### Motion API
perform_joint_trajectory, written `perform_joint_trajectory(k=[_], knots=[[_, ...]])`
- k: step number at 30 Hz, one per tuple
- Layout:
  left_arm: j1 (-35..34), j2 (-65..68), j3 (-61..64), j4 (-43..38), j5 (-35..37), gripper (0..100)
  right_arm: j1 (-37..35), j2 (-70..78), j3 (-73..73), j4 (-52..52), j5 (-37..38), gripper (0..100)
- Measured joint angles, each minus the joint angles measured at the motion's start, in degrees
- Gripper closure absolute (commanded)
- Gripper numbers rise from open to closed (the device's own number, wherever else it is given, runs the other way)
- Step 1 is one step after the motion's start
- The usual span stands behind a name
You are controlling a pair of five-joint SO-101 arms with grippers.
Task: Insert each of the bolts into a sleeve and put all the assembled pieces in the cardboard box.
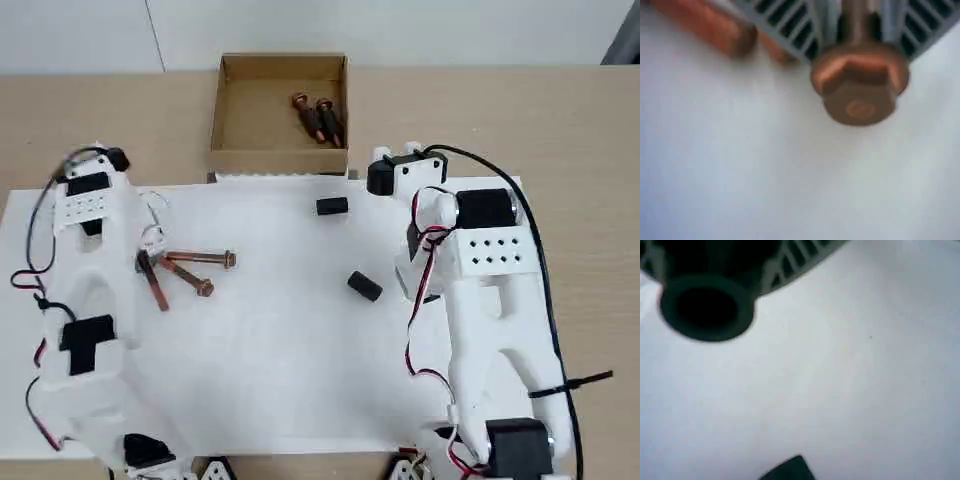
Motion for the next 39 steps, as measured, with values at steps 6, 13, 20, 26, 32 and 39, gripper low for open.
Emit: perform_joint_trajectory(k=[6,13,20,26,32,39], knots=[[6.2,-15.5,0.0,1.4,-0.2,100,-0.1,-4.2,0.0,0.0,0.0,99.5],[11.6,-30.2,0.0,4.0,-0.1,100,-0.1,-12.5,0.0,0.0,0.0,99.5],[16.2,-39.2,0.0,10.3,-0.1,100,-0.2,-20.3,5.6,0.1,0.0,99.5],[23.3,-48.7,0.0,13.7,-0.3,100,-0.2,-32.5,12.7,0.1,0.0,99.6],[28.0,-59.9,7.9,12.3,-0.3,100,-0.2,-46.2,20.6,-3.4,0.0,99.6],[28.3,-76.9,27.6,1.7,-0.3,100,-0.2,-63.5,35.7,-14.1,0.0,99.6]])
